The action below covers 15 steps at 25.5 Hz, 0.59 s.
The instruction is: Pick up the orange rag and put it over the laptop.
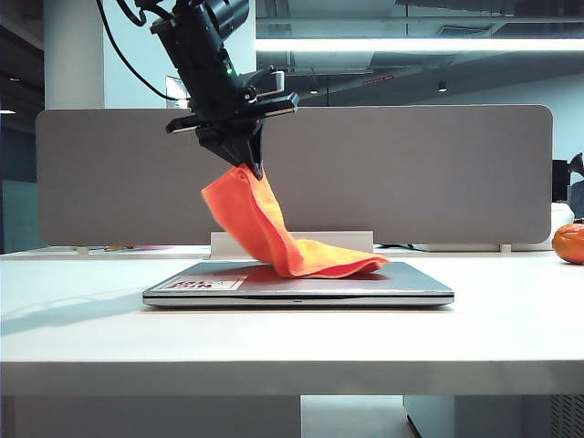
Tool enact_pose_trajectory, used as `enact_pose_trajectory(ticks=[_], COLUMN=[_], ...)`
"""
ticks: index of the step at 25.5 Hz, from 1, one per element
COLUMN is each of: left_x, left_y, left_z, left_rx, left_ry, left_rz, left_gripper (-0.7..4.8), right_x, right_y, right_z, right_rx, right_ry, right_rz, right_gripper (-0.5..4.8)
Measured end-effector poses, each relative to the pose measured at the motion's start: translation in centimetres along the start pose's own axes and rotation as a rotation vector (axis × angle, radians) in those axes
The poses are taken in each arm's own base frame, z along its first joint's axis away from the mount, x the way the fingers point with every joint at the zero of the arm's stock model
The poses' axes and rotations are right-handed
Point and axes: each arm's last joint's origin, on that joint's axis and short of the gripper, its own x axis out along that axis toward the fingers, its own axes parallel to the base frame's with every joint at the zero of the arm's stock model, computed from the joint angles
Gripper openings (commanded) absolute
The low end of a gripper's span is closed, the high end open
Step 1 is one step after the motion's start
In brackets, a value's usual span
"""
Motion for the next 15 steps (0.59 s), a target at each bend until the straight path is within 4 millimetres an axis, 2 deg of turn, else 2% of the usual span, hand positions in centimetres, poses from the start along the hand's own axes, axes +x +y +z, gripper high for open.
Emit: enact_pose_trajectory(ticks=[7,9,10,12,15], left_x=[0.7,0.7,0.7,0.7,0.7], left_y=[0.3,0.3,0.3,0.3,0.3], left_z=[-0.8,-0.8,-0.8,-0.9,-1.3], left_rx=[0.003,0.004,0.004,0.004,0.006], left_ry=[0.072,0.073,0.073,0.086,0.128], left_rz=[0.091,0.095,0.096,0.096,0.096], left_gripper=[0.01,0.57,1.4,2.24,2.51], right_x=[0.0,0.0,0.0,0.0,0.0], right_y=[0.0,0.0,0.0,0.0,0.0], right_z=[0.0,0.0,0.0,0.0,0.0], right_rx=[0.001,0.001,0.001,0.001,0.001], right_ry=[0.002,0.002,0.002,0.002,0.002], right_rz=[-0.001,-0.001,-0.001,-0.001,-0.001], right_gripper=[-0.05,-0.05,-0.05,-0.05,-0.05])
